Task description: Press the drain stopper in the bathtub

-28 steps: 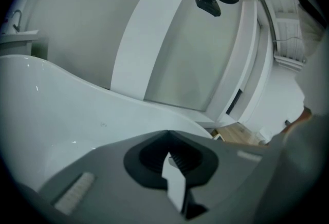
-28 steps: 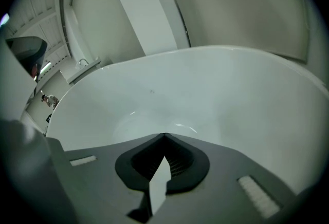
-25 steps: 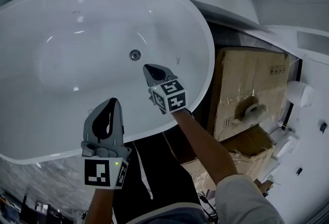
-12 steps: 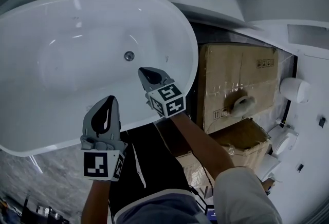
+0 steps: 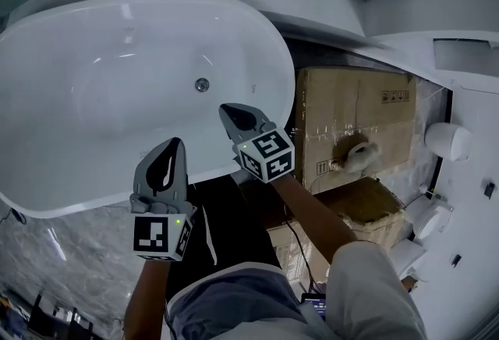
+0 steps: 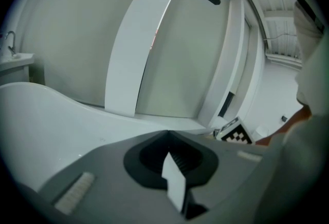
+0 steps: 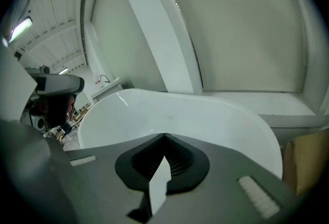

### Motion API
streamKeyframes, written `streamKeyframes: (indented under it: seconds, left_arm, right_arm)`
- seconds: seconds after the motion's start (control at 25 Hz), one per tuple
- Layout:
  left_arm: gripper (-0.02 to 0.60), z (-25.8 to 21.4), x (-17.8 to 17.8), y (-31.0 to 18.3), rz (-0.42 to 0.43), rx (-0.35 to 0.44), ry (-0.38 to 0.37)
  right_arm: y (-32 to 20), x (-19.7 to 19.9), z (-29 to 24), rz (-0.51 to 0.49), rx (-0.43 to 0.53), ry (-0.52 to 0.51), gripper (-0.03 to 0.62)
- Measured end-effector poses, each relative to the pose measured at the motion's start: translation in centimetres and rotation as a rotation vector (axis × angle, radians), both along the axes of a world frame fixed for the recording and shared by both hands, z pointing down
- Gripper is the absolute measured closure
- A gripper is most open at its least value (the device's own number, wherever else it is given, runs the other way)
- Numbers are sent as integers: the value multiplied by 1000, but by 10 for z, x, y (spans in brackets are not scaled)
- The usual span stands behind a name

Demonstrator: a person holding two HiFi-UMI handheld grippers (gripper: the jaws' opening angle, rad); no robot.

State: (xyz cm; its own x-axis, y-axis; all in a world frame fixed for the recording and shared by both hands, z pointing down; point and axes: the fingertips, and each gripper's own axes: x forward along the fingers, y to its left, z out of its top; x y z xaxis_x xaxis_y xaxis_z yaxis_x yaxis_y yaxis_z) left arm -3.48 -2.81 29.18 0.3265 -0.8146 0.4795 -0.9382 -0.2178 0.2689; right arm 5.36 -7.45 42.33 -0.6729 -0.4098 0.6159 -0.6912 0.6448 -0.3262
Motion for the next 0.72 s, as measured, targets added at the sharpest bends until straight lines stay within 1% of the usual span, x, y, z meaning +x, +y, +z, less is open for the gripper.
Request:
streamKeyframes:
  seconds: [0.12, 0.28, 0.56, 0.72]
  left_arm:
    - [581, -13, -2, 1, -12, 3, 0]
    - [581, -34, -1, 1, -1, 16, -10]
    - [581, -71, 8, 13, 12, 33, -3]
    - [581, -95, 6, 20, 13, 44, 7]
  right_arm:
    - [-1, 4, -26, 4, 20, -20, 599]
    - [-4, 9, -63, 14, 49, -46, 599]
    - [1, 21, -131, 8, 113, -78, 599]
    - [4, 28, -164, 13, 150, -98, 599]
